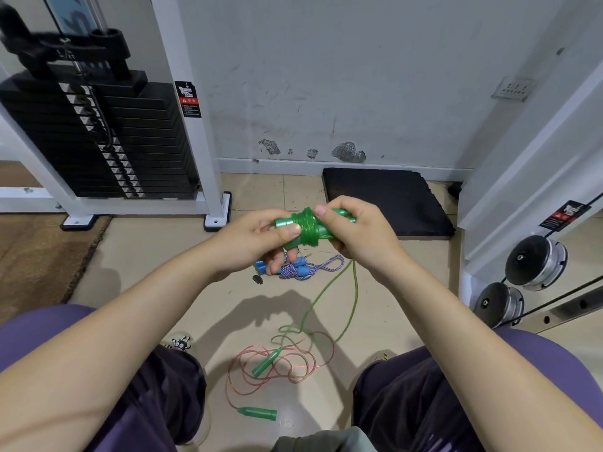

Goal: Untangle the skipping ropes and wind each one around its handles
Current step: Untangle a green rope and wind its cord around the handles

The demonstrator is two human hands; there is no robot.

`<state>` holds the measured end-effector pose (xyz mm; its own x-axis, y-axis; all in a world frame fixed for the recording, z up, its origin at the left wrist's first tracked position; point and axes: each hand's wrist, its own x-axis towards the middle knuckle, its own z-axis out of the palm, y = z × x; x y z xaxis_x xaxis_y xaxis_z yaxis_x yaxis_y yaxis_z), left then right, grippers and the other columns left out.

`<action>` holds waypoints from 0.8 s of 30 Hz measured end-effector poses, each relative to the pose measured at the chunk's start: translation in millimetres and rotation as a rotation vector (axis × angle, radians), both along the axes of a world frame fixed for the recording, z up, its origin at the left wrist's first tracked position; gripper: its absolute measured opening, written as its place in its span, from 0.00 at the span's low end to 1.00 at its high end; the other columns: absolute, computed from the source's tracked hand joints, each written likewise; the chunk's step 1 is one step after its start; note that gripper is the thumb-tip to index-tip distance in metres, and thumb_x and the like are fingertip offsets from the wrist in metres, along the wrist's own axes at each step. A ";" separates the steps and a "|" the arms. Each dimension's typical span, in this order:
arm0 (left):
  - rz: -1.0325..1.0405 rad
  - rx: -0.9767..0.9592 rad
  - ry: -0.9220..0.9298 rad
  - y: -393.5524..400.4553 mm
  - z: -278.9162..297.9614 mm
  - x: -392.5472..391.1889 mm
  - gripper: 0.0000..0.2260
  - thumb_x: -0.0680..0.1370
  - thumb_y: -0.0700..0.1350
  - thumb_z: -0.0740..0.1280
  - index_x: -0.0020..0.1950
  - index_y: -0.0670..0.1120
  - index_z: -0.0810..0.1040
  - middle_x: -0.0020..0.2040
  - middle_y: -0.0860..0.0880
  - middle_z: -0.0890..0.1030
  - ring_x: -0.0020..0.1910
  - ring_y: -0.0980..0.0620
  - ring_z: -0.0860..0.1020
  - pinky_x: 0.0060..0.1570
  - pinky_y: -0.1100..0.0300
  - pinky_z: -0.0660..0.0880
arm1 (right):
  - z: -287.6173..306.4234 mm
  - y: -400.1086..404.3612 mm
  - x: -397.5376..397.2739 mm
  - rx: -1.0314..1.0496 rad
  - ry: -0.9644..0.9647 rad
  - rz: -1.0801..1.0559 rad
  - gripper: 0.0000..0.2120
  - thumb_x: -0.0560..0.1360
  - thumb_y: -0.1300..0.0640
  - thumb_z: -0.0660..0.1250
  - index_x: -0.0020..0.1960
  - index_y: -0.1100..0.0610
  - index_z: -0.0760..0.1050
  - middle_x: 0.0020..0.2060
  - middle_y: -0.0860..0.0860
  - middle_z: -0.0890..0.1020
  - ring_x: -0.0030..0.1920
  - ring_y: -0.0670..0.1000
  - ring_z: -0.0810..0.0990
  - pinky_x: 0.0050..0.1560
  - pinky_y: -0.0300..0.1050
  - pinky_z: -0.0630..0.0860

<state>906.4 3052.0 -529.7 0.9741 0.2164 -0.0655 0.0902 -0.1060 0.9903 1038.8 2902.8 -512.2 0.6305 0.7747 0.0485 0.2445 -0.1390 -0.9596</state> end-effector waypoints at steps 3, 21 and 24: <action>-0.124 -0.144 0.110 5.4 5.0 -2.2 0.13 0.77 0.50 0.64 0.51 0.40 0.73 0.38 0.42 0.80 0.25 0.50 0.73 0.27 0.61 0.69 | 2.6 -1.5 -1.3 0.000 -0.010 0.022 0.12 0.78 0.53 0.69 0.40 0.61 0.76 0.23 0.49 0.71 0.25 0.47 0.67 0.26 0.37 0.65; 0.242 -0.069 0.017 8.9 10.2 2.1 0.23 0.75 0.63 0.68 0.39 0.43 0.75 0.23 0.50 0.70 0.19 0.55 0.62 0.21 0.66 0.58 | -9.0 1.7 -3.6 0.031 0.366 0.239 0.07 0.78 0.53 0.67 0.52 0.55 0.79 0.30 0.52 0.64 0.27 0.48 0.58 0.28 0.39 0.54; 0.450 -0.003 0.026 30.2 14.0 -0.1 0.20 0.79 0.58 0.63 0.41 0.41 0.75 0.25 0.49 0.72 0.18 0.55 0.64 0.20 0.66 0.59 | -10.0 0.0 -7.4 -0.070 0.166 0.186 0.05 0.80 0.56 0.66 0.48 0.55 0.80 0.28 0.49 0.63 0.27 0.47 0.59 0.29 0.40 0.55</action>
